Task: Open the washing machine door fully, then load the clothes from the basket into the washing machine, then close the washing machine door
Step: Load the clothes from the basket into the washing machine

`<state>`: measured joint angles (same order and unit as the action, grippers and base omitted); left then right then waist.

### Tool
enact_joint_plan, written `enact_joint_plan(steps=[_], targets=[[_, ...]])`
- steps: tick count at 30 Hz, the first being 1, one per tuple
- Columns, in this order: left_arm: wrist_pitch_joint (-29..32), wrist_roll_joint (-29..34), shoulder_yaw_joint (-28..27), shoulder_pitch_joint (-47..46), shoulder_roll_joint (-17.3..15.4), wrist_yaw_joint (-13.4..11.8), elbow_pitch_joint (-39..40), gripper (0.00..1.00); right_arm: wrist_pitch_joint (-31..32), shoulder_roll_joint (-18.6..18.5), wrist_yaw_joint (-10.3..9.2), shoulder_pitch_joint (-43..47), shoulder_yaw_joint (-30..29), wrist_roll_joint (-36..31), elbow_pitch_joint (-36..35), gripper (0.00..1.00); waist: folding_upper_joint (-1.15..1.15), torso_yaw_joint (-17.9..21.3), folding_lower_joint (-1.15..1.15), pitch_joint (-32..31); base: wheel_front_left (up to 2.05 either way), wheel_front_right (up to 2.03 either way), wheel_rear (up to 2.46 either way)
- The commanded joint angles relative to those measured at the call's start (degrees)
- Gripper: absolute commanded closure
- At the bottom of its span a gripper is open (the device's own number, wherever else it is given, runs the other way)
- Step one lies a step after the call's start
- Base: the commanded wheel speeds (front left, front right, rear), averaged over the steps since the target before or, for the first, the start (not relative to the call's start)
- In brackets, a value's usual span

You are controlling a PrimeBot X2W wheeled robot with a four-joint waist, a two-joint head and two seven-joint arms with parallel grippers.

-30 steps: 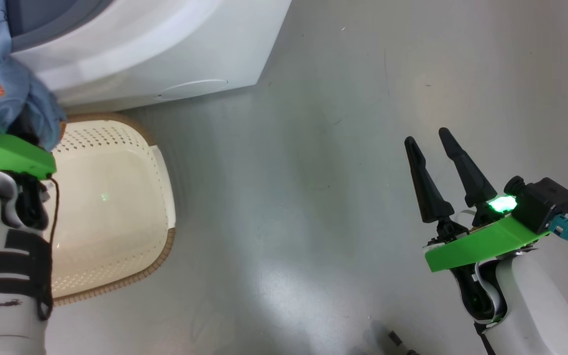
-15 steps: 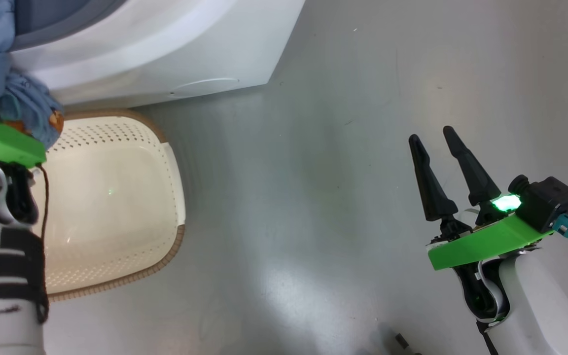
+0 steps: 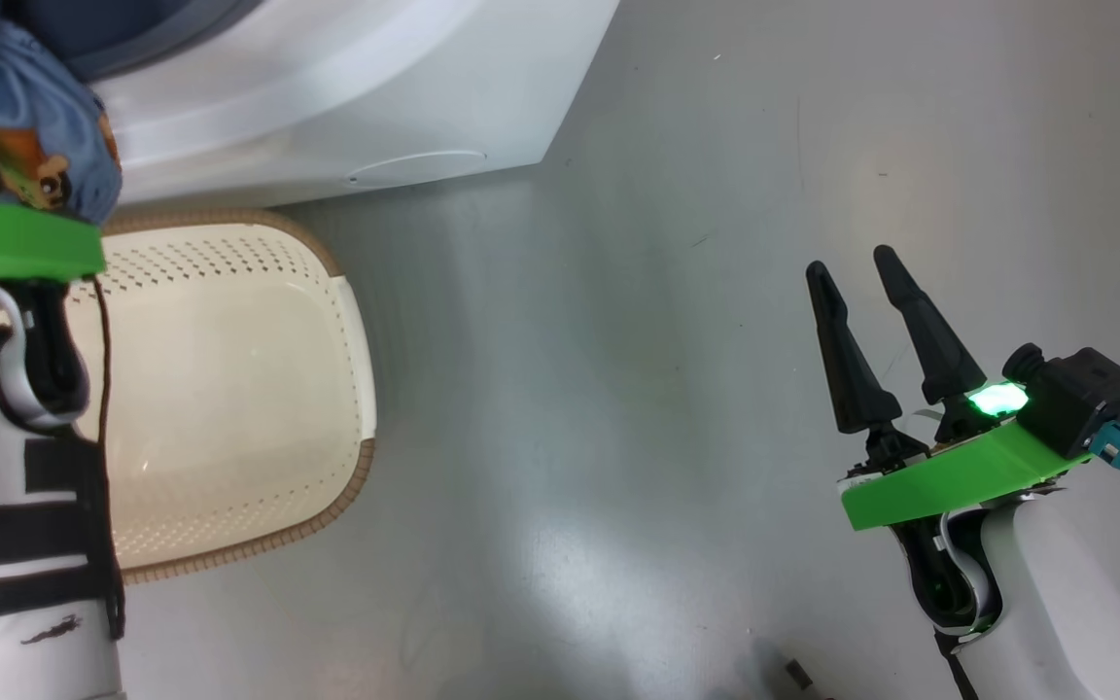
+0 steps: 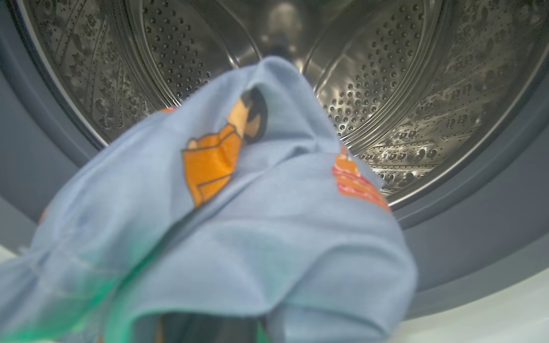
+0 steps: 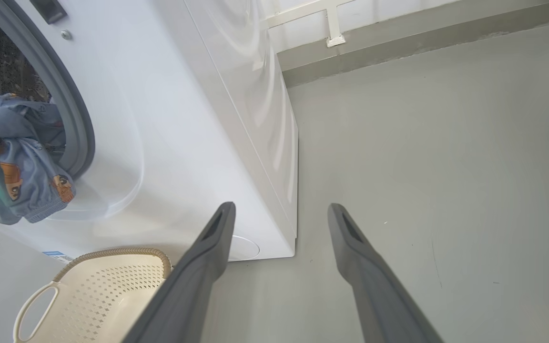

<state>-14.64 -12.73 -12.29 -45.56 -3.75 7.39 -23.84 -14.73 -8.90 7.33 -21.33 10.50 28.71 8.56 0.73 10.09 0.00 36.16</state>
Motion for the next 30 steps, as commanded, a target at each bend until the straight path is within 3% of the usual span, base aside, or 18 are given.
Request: enact_joint_plan(steps=[1,8,19,28,29,30], targets=[[-0.36,0.63,0.34,-0.30,-2.45,0.10,2.37,1.00,-0.27,0.21,0.16,0.13,1.08,-0.52,-1.27,0.00,0.00,0.10,0.00,-0.07,0.00,0.00,0.00],[-0.36,0.12,5.26,-6.90,-5.77,0.10,-2.15,1.00,-0.27,0.66,0.16,0.21,1.52,-0.22,-1.00,0.00,0.00,0.60,0.00,-0.07,0.00,0.00,0.00],[-0.36,-2.61,14.12,-24.55,-13.15,0.10,-23.41,1.00,-0.27,2.15,0.16,-0.10,3.26,0.52,-0.47,0.00,0.00,3.58,0.00,0.09,0.00,0.00,0.00],[-0.36,-2.11,15.58,-29.92,-16.86,0.10,-22.33,1.00,-0.27,2.59,0.16,-0.58,3.99,0.84,-0.53,0.00,0.00,5.62,0.00,1.34,0.00,0.00,0.00],[-0.36,-1.85,15.70,-29.72,-17.12,0.10,-23.46,0.90,-0.27,2.63,0.16,-0.60,4.02,0.86,-0.52,0.00,0.00,5.75,0.00,1.43,0.00,0.00,0.00],[-0.36,-1.63,16.13,-29.49,-17.29,0.10,-25.36,0.50,-0.27,2.68,0.16,-0.61,4.06,0.87,-0.49,0.00,0.00,5.85,0.00,1.47,0.00,0.00,0.00]])
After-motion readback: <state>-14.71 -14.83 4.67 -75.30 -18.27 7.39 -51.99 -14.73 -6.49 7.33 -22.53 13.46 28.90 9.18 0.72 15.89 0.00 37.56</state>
